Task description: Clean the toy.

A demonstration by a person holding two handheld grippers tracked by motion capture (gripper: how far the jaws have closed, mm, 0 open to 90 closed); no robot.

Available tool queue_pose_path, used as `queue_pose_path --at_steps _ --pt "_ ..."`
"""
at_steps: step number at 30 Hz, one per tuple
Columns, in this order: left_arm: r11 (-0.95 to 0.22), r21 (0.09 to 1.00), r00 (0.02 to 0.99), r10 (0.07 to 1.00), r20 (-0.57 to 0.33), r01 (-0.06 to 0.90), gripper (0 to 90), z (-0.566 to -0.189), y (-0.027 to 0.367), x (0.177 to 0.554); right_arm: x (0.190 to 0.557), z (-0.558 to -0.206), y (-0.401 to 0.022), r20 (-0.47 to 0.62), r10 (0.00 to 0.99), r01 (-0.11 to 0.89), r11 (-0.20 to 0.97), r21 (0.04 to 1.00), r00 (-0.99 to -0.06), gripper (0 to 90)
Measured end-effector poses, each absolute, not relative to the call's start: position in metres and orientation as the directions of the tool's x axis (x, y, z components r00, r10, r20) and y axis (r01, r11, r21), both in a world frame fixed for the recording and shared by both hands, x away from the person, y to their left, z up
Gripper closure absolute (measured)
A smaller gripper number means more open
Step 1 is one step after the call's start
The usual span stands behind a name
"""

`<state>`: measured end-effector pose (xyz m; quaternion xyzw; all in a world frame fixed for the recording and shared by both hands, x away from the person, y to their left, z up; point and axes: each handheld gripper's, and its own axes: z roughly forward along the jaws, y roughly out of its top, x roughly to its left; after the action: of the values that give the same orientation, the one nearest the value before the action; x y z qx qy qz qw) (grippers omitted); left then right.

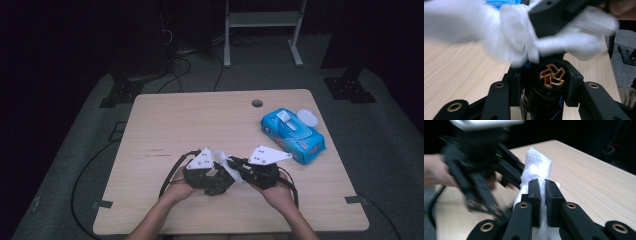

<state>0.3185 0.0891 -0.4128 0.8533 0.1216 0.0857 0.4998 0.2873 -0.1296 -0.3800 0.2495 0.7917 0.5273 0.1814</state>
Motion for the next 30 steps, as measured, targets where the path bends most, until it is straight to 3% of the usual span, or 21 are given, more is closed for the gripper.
queue_pose_path --at_steps 5,10,18,25,27,30 --pt "-0.467 0.876 0.956 0.292 0.026 0.118 58.1 -0.413 0.089 0.319 0.287 -0.381 -0.138 0.006 0.598 0.234 0.304 0.923 -0.801 83.3" --pt "-0.470 0.876 0.954 0.297 0.038 0.111 58.1 -0.409 0.093 0.319 0.283 -0.377 -0.127 -0.018 0.558 0.194 0.317 0.928 -0.830 83.3" --pt "-0.470 0.874 0.950 0.311 0.033 0.124 58.1 -0.411 0.096 0.322 0.295 -0.394 -0.148 0.046 0.624 0.284 0.288 0.914 -0.780 83.3" --pt "-0.465 0.876 0.946 0.323 0.031 0.130 58.1 -0.409 0.098 0.324 0.291 -0.389 -0.145 0.038 0.600 0.262 0.290 0.920 -0.799 83.2" --pt "-0.483 0.866 0.942 0.334 0.042 0.133 58.1 -0.409 0.098 0.325 0.293 -0.395 -0.150 -0.002 0.634 0.282 0.346 0.895 -0.773 83.2" --pt "-0.477 0.866 0.942 0.336 0.023 0.150 58.1 -0.408 0.098 0.330 0.294 -0.403 -0.170 0.057 0.663 0.340 0.306 0.889 -0.746 83.2"
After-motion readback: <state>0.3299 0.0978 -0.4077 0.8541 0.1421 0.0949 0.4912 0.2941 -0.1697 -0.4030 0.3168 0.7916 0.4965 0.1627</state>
